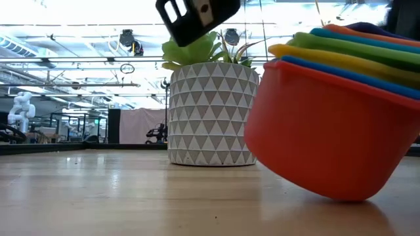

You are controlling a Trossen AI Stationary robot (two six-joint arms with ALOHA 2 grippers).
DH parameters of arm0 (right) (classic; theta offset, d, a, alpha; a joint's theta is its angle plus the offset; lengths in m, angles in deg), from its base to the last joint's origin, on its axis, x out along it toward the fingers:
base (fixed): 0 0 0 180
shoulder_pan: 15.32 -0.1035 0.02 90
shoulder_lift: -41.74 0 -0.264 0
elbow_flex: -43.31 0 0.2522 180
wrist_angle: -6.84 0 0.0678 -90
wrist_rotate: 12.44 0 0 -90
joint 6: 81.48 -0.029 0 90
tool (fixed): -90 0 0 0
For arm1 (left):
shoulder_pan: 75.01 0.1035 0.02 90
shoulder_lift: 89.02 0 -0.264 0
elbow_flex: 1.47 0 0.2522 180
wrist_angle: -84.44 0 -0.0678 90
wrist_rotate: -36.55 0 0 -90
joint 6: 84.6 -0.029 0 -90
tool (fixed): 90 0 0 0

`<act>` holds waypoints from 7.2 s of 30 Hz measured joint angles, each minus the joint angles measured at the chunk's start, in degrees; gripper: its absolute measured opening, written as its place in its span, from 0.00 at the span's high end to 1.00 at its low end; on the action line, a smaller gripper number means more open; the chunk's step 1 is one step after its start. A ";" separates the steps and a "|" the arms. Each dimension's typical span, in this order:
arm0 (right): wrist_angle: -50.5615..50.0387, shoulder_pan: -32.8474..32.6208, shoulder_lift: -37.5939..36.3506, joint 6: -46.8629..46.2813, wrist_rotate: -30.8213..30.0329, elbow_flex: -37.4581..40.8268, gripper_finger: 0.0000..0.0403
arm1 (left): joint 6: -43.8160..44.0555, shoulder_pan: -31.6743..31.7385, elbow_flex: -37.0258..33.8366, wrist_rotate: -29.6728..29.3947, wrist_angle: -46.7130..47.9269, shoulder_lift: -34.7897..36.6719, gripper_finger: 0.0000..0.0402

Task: Nest measuring cups in basket
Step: Adjust the nested measuring cups

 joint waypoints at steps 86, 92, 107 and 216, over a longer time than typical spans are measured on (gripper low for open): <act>-5.65 4.24 4.99 9.29 6.94 -13.34 1.00 | -1.91 -1.24 -0.02 -3.43 3.70 0.00 0.89; -20.62 4.65 4.62 -0.64 4.92 -13.30 1.00 | -1.47 -1.47 -0.02 -4.07 5.19 0.00 0.89; -13.87 5.83 5.75 -2.22 12.93 -11.81 1.00 | -2.66 -1.46 -0.02 -4.20 4.29 0.00 0.89; 6.98 12.04 3.11 2.39 22.47 0.39 1.00 | -7.28 -1.01 -0.02 -4.57 5.43 -0.02 0.89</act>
